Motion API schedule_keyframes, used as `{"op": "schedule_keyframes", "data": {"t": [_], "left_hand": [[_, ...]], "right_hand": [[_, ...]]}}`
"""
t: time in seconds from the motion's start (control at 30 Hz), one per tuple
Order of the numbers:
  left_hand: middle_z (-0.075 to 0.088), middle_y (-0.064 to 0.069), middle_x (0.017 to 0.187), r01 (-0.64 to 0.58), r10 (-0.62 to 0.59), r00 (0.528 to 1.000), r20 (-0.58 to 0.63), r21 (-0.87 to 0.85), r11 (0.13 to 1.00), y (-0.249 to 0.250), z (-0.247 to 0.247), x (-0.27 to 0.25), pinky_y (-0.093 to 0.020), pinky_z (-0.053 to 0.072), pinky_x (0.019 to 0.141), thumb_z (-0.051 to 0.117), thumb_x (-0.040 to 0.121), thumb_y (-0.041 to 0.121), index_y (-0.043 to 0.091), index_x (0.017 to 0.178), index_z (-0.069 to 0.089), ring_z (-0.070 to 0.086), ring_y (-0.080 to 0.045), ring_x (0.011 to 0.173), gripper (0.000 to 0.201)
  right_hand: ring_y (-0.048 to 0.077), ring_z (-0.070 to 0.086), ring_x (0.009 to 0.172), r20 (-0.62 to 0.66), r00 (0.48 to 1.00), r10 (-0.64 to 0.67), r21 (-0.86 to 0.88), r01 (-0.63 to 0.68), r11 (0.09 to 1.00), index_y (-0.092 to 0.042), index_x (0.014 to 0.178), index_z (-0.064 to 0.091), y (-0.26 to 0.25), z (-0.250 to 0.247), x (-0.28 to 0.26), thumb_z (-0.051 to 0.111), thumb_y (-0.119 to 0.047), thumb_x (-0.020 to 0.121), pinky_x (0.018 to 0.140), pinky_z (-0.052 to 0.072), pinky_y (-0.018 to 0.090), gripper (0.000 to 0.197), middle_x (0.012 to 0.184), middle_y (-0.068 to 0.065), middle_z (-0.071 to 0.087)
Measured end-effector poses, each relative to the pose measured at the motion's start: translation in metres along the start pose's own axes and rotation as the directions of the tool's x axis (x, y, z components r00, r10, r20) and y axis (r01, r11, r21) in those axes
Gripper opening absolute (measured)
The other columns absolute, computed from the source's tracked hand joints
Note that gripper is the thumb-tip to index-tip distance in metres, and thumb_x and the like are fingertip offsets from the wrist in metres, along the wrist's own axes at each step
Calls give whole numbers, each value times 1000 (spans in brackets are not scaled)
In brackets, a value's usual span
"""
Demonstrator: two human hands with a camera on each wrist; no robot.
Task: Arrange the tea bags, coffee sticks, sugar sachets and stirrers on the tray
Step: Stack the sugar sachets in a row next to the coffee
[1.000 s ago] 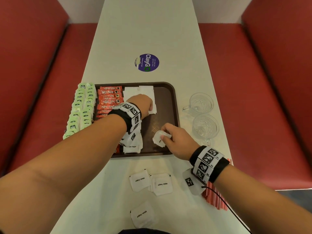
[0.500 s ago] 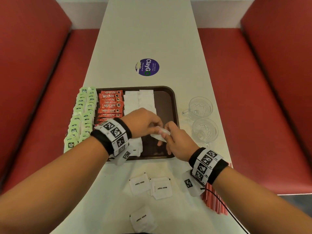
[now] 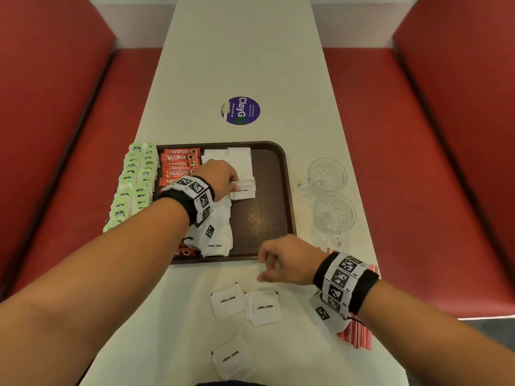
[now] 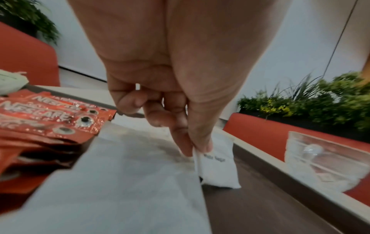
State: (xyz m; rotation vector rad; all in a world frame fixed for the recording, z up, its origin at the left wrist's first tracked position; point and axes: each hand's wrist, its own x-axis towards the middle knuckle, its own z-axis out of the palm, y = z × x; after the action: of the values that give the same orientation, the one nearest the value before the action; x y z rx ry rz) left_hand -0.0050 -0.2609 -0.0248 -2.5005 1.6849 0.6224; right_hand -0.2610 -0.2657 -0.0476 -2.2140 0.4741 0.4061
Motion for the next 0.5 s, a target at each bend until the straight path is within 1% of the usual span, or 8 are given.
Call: {"op": "schedule_keyframes", "data": {"t": [0.07, 0.13, 0.2, 0.27, 0.33, 0.4, 0.43, 0.5], "left_hand": [[70, -3, 108, 23, -23, 1000, -10, -7, 1000, -1, 1, 8, -33, 51, 88, 65, 92, 40, 16, 110, 72, 63, -22, 100, 31], [70, -2, 107, 42, -42, 999, 1, 1, 999, -1, 1, 15, -32, 51, 87, 68, 90, 41, 16, 107, 73, 63, -21, 100, 31], [69, -1, 107, 64, -65, 998, 17, 29, 998, -1, 1, 18, -31, 52, 85, 71, 86, 42, 19, 104, 72, 63, -20, 99, 29], [67, -1, 111, 79, -79, 997, -7, 42, 996, 1, 1, 18, -32, 51, 84, 73, 84, 42, 21, 106, 68, 61, -21, 100, 31], [62, -2, 114, 57, -55, 996, -64, 28, 998, 8, 2, 17, -32, 46, 83, 70, 86, 44, 21, 115, 60, 59, -24, 105, 38], [59, -3, 109, -1, 0, 996, -90, -14, 1000, 20, 4, 16, -32, 43, 83, 67, 87, 45, 19, 116, 58, 58, -25, 106, 40], [60, -2, 106, -36, 34, 997, -69, -34, 999, 26, 6, 15, -31, 43, 83, 69, 86, 45, 18, 113, 59, 58, -24, 105, 39], [62, -2, 108, -74, 74, 997, 28, -12, 997, 35, 9, 15, -31, 47, 86, 76, 81, 42, 19, 107, 63, 59, -23, 104, 36]], "right_hand": [[6, 59, 72, 50, 998, -22, -96, 27, 995, -20, 108, 66, -4, 3, -3, 76, -48, 83, 72, 51, 25, 39, 83, -13, 66], [6, 56, 71, 90, 996, -15, -166, 30, 986, -20, 111, 66, -7, 6, -5, 77, -49, 81, 74, 50, 26, 43, 79, -15, 61], [9, 53, 73, 138, 990, -4, -251, 39, 967, -21, 113, 65, -10, 10, -7, 77, -52, 80, 74, 49, 28, 47, 81, -15, 58], [13, 52, 75, 180, 984, 2, -326, 57, 944, -23, 114, 63, -11, 17, -9, 78, -55, 77, 74, 48, 31, 51, 82, -13, 57], [16, 51, 77, 204, 979, 9, -367, 68, 928, -24, 111, 60, -11, 25, -10, 79, -56, 75, 73, 47, 33, 53, 80, -11, 55], [18, 51, 79, 205, 979, 14, -391, 69, 918, -22, 108, 58, -12, 30, -12, 80, -54, 75, 72, 46, 34, 51, 79, -8, 53], [19, 51, 80, 202, 979, 19, -396, 64, 916, -21, 107, 58, -13, 32, -12, 79, -53, 76, 72, 46, 35, 49, 80, -7, 53], [20, 52, 82, 196, 980, 26, -392, 54, 918, -20, 106, 58, -14, 33, -12, 78, -49, 79, 72, 46, 34, 45, 84, -6, 55]]}}
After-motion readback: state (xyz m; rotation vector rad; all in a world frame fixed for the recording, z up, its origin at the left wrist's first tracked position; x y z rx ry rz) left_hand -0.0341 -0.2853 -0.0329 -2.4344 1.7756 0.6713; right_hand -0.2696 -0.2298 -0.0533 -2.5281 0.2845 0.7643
